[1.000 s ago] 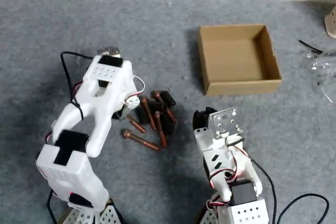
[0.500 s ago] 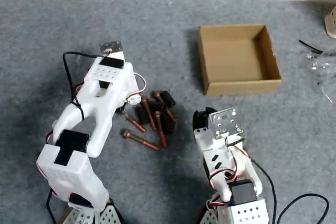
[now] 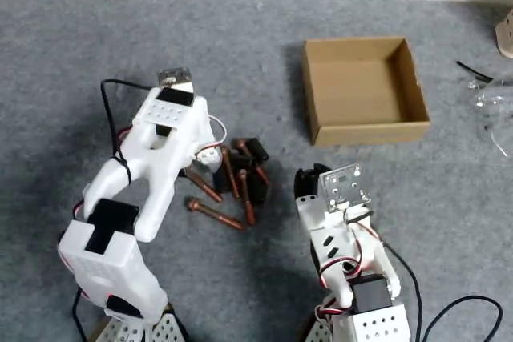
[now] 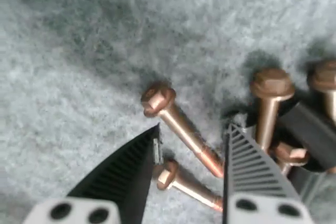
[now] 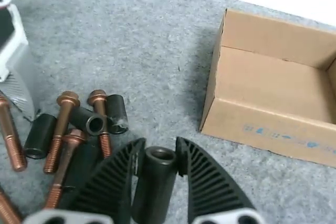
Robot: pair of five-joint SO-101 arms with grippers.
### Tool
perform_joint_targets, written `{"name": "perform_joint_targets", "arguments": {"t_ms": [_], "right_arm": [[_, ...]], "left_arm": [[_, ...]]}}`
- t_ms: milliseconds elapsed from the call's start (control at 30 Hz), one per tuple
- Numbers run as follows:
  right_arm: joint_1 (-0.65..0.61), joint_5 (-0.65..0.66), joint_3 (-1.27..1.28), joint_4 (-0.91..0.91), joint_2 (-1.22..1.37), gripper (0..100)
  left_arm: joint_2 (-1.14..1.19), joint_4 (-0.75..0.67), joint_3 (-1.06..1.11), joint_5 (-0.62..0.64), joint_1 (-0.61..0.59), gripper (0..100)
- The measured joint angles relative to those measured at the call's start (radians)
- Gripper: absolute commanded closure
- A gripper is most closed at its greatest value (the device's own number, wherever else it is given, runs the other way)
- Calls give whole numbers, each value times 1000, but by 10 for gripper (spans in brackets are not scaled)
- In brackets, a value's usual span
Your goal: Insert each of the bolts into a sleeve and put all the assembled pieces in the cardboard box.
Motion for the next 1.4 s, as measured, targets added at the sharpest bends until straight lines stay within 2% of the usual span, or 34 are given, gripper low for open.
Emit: {"name": "perform_joint_targets", "arguments": {"t_ms": [167,367,567,833,933,1067,1400], "right_arm": [[0,0,0,0,0,995],[0,0,0,0,0,995],[0,0,0,0,0,995],[0,0,0,0,0,995],[0,0,0,0,0,995],[0,0,0,0,0,995],[0,0,0,0,0,995]], "left_arm": [[0,8,0,0,0,810],[0,6,46,-5,-55,812],[-6,-161,175,-5,-84,815],[-12,-184,189,-5,-83,816],[-12,-184,189,-5,-83,859],[-17,-190,189,-5,-74,996],[-15,-209,189,-11,-57,996]]}}
